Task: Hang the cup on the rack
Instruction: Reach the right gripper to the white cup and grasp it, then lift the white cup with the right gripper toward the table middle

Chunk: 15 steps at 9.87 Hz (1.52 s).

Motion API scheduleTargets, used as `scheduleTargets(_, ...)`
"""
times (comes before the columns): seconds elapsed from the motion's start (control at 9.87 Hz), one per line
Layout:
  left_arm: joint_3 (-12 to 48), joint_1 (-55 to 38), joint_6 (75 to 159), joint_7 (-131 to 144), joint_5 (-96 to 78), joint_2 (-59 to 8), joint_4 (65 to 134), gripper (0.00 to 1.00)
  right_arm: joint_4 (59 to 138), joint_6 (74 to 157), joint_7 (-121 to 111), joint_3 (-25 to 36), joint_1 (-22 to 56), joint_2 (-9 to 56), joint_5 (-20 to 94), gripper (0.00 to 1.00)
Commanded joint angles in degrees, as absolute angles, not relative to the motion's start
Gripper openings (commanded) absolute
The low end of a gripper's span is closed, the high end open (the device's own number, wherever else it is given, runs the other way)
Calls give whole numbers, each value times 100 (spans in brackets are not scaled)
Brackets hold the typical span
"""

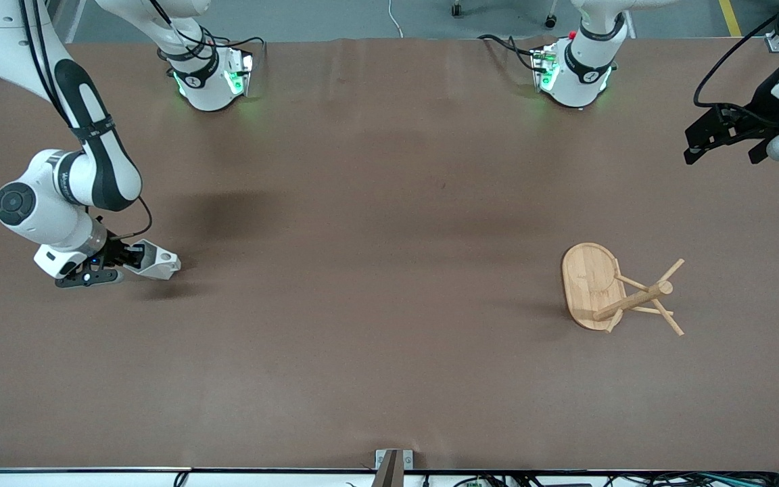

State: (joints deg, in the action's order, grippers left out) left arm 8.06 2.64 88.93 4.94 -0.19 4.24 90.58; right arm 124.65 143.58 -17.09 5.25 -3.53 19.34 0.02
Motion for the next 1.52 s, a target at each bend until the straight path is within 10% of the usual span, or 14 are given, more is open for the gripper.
scheduleTargets(0.0,800,272,8886,440,9,299,9079,100,12167,13682,-1758,440,-299,1951,35,2)
scheduleTargets(0.51,791,264,8886,439,18,168,8905,100,9810,10313,-1959,-298,-168,1942,1822,1)
scheduleTargets(1.42,1204,-481,8903,431,-883,-106,8947,100,9739,10221,-1451,-1564,947,2118,7027,1)
